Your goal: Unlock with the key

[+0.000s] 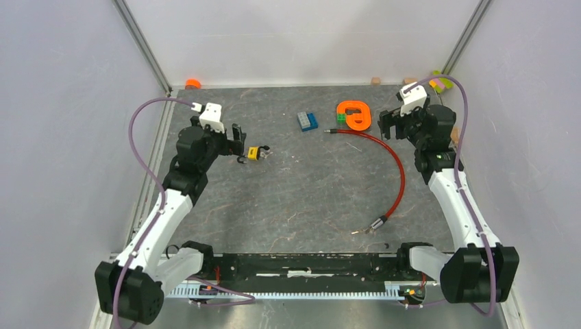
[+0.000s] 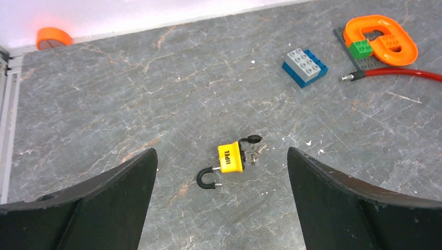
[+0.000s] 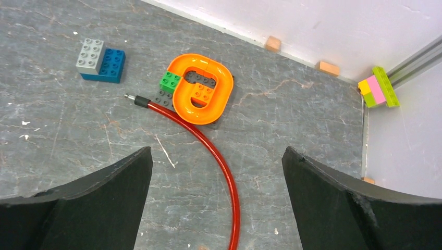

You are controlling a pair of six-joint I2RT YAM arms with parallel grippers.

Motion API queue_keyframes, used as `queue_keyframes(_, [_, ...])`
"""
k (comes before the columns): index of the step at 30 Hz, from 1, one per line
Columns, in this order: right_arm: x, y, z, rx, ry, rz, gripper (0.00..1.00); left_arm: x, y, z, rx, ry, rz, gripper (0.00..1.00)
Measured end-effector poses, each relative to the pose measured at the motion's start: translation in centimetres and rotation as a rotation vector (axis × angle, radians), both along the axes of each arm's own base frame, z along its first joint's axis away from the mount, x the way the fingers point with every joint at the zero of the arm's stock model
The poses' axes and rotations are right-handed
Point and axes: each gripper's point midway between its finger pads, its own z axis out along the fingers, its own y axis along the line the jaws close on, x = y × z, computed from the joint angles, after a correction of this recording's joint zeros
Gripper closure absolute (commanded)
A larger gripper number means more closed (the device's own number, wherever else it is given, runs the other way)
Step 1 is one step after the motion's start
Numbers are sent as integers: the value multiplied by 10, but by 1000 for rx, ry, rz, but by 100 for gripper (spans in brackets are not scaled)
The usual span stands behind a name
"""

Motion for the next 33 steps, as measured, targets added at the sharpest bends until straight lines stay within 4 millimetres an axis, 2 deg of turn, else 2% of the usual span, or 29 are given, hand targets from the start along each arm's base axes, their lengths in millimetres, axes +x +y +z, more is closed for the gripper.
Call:
queue_keyframes(4, [-10,4,14,13,-37,20,2,-8,7,12,-9,-35,22,0])
queue_keyframes(11, [-29,7,33,15,-108,39,2,-21,10,17,-6,-28,25,0])
queue_keyframes(20, [-42,8,9,19,-107,47,2,-30,10,25,-15,-41,9,0])
queue_keyframes(23, [-42,9,9,17,-109,53,2,-32,12,21,-10,-10,7,0])
queue_keyframes(29, [-40,14,3,9,-101,86,2,-31,11,32,-11,-6,3,0])
queue_keyframes(33, [-41,17,0,9,-94,108,2,-31,9,30,-14,3,-6,0])
